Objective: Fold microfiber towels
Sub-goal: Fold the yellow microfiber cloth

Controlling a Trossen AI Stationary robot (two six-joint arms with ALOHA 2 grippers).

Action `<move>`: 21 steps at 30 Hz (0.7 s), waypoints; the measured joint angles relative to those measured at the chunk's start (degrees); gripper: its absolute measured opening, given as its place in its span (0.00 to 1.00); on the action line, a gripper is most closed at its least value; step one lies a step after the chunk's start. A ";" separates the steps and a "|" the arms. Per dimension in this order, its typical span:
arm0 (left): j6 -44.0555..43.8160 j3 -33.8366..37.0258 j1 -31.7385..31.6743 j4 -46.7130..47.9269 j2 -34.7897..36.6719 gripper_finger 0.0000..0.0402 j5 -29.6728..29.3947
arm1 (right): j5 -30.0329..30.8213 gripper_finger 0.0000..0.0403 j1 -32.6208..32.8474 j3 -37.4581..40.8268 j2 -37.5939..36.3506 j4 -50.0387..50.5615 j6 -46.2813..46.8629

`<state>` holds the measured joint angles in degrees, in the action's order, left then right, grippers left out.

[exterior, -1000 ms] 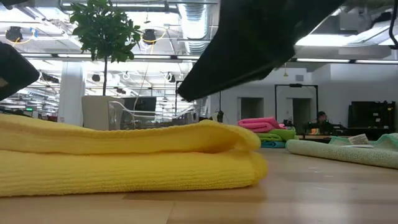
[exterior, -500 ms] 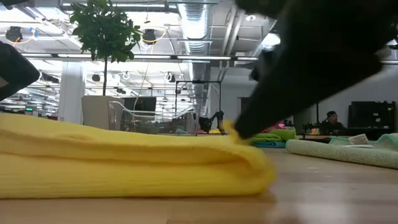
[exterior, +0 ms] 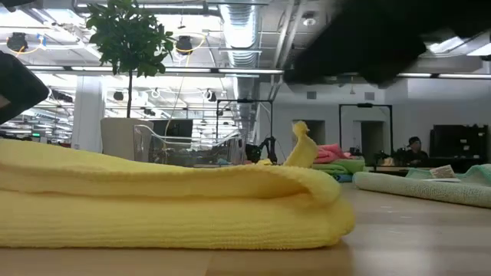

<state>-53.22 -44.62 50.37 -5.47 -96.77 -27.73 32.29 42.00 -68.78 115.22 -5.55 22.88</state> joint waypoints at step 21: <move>0.53 0.00 -0.17 0.62 0.00 0.26 0.18 | -5.77 0.27 -4.37 -0.38 16.57 -22.46 2.56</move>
<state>-52.70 -44.62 50.19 -4.84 -96.77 -27.55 26.52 37.63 -69.17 131.80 -28.01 25.44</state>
